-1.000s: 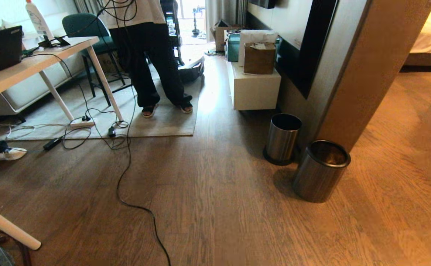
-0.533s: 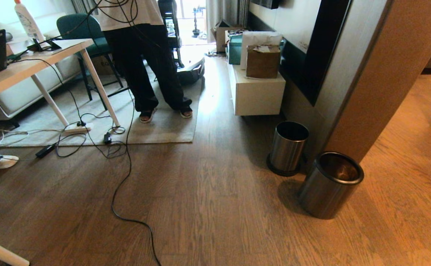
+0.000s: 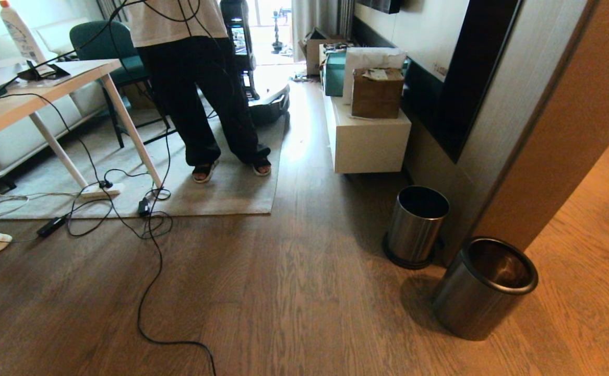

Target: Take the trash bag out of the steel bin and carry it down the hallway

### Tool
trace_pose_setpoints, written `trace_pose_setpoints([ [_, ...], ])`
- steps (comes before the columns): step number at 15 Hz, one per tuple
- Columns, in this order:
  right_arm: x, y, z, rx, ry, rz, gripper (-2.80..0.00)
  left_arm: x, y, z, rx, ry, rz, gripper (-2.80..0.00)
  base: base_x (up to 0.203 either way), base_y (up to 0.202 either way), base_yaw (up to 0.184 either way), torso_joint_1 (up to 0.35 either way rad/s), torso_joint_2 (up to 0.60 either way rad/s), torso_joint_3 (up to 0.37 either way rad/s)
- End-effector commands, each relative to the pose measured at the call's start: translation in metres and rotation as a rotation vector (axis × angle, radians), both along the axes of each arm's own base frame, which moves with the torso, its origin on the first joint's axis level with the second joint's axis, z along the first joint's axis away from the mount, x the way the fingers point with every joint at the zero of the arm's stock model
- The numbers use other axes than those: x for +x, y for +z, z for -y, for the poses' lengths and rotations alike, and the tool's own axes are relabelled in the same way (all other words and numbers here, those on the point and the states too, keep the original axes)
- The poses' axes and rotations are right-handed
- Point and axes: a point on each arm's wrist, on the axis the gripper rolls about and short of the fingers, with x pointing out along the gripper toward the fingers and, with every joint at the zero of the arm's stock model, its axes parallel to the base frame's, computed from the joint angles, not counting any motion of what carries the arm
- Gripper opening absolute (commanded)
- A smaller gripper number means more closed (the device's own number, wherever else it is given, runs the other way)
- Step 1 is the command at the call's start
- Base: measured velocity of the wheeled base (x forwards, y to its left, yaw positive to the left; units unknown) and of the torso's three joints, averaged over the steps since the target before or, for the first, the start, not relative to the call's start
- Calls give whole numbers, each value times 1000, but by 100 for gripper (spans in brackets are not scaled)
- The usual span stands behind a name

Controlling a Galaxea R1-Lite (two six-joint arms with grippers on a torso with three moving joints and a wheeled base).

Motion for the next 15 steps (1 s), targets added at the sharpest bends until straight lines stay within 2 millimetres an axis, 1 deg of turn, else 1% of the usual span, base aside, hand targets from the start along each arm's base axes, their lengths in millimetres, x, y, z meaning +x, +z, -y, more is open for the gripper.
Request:
trace_pose_setpoints([
  [1,0,0,0,0,0,-1,-280,1,-3,0,0,1,-12,-280,192,0,-2,2,1,4],
  [15,0,0,0,0,0,-1,-280,1,-3,0,0,1,-12,-280,195,0,0,1,2,3],
])
